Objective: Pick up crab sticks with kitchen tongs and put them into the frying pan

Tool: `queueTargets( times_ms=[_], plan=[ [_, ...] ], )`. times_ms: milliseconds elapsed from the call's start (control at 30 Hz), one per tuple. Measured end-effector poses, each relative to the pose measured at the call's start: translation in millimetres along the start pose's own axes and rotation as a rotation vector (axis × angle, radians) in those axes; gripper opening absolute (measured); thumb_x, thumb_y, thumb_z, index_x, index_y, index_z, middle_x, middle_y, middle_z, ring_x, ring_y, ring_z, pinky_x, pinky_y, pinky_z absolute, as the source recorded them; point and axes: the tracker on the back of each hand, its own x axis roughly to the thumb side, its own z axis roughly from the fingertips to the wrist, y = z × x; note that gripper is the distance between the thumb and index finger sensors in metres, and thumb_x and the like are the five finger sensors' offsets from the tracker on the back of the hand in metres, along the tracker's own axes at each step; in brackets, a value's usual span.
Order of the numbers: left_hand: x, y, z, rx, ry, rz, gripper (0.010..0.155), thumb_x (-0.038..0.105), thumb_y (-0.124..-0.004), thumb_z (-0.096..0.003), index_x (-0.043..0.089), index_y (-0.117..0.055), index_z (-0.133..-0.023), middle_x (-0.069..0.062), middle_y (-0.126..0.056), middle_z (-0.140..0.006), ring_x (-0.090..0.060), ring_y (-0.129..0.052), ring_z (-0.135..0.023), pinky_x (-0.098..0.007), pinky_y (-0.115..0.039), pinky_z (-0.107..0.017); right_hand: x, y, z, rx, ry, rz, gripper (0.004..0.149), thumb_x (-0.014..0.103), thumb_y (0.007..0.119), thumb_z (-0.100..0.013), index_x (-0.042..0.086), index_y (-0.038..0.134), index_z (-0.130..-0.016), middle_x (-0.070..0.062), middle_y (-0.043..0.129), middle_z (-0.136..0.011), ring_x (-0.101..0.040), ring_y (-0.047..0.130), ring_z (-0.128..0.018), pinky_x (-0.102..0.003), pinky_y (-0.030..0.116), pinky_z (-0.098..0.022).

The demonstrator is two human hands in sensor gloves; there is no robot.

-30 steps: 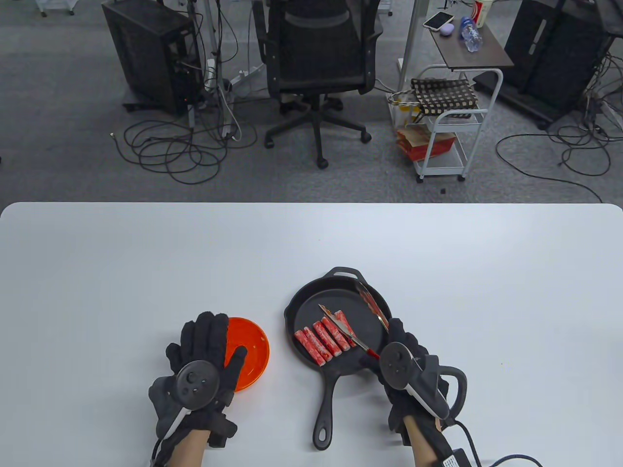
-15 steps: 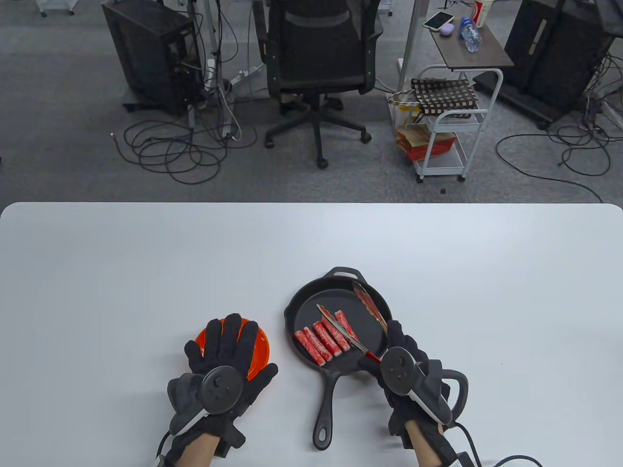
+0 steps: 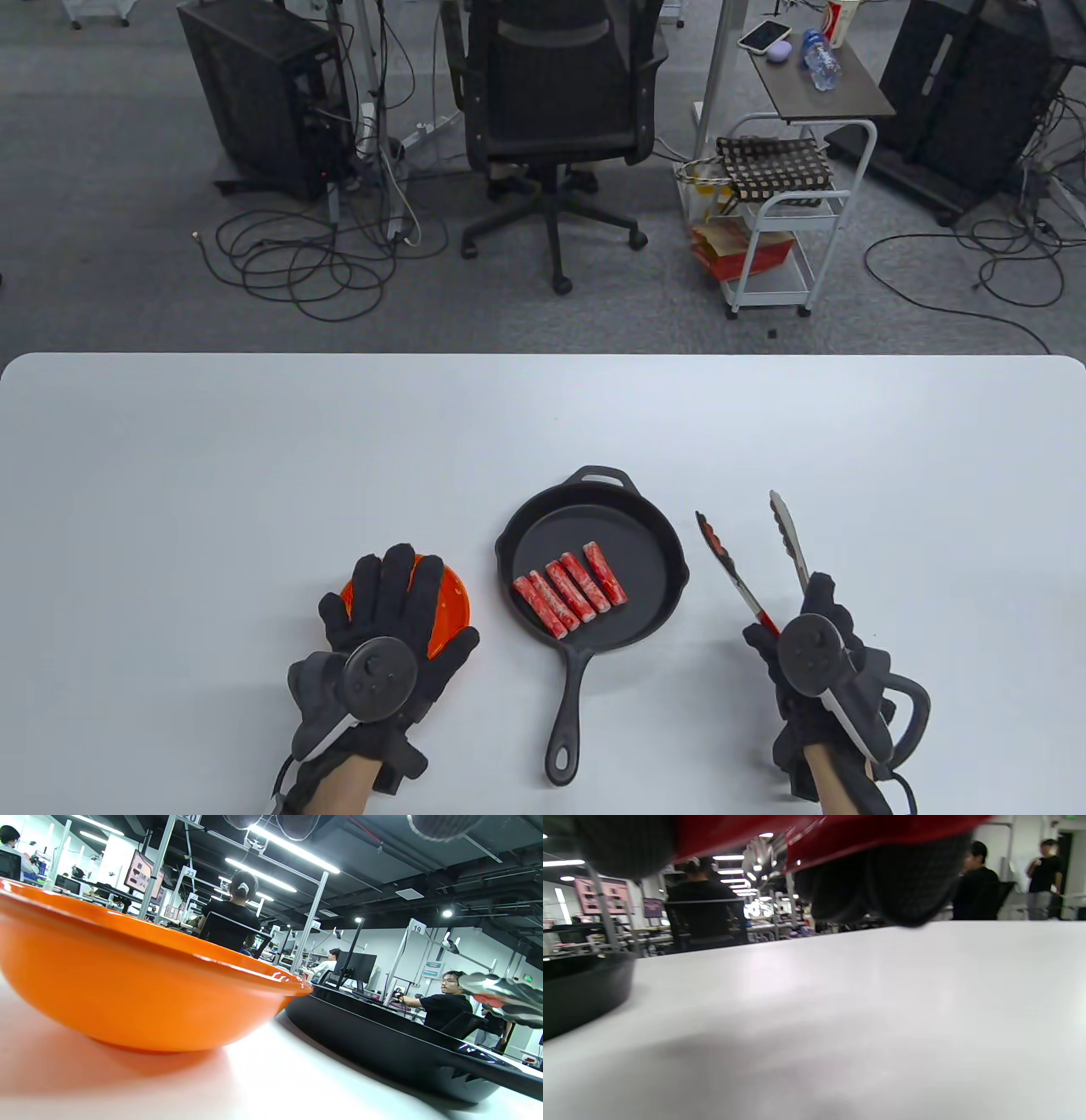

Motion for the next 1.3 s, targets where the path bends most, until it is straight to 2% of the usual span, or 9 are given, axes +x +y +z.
queueTargets(
  times_ms=[133, 500, 867, 967, 1300],
  plan=[
    [0, -4, 0, -0.022, 0.004, 0.0, 0.088, 0.078, -0.056, -0.0535, 0.029, -0.034, -0.123, -0.01, -0.028, -0.129, -0.051, -0.03, -0.115, -0.078, -0.027, -0.066, -12, 5, -5, 0.03, 0.068, -0.018, 0.092, 0.055, 0.075, -0.05, 0.002, 0.038, -0.115, -0.025, 0.068, -0.104, -0.039, 0.088, -0.076, -0.048, 0.086, -0.044],
    [-1, -4, -1, -0.023, 0.015, 0.002, 0.088, 0.078, -0.057, -0.0538, 0.029, -0.034, -0.123, -0.011, -0.029, -0.128, -0.051, -0.03, -0.115, -0.078, -0.027, -0.066, -5, 23, -10, 0.123, 0.067, 0.12, 0.092, 0.057, 0.076, -0.049, 0.007, 0.04, -0.116, -0.022, 0.069, -0.105, -0.038, 0.088, -0.079, -0.046, 0.086, -0.045],
    [-2, -4, -1, -0.017, 0.025, 0.004, 0.087, 0.076, -0.057, -0.0543, 0.028, -0.035, -0.123, -0.012, -0.03, -0.128, -0.05, -0.029, -0.114, -0.077, -0.028, -0.067, -4, 33, -13, 0.201, 0.084, 0.156, 0.093, 0.058, 0.077, -0.048, 0.007, 0.039, -0.117, -0.022, 0.068, -0.107, -0.04, 0.084, -0.081, -0.049, 0.085, -0.046],
    [-2, -4, -1, -0.019, 0.024, 0.005, 0.087, 0.076, -0.057, -0.0546, 0.028, -0.035, -0.123, -0.012, -0.03, -0.128, -0.05, -0.029, -0.114, -0.077, -0.028, -0.067, -3, 38, -14, 0.289, 0.102, 0.182, 0.095, 0.056, 0.077, -0.049, 0.005, 0.035, -0.117, -0.023, 0.064, -0.108, -0.043, 0.08, -0.085, -0.053, 0.082, -0.05],
    [-1, -5, -2, -0.027, 0.024, 0.008, 0.086, 0.075, -0.058, -0.0552, 0.027, -0.036, -0.123, -0.012, -0.03, -0.128, -0.05, -0.029, -0.115, -0.077, -0.028, -0.067, 1, 39, -14, 0.321, 0.119, 0.251, 0.094, 0.055, 0.075, -0.051, 0.004, 0.032, -0.117, -0.023, 0.059, -0.11, -0.045, 0.075, -0.088, -0.052, 0.082, -0.052]
  ],
)
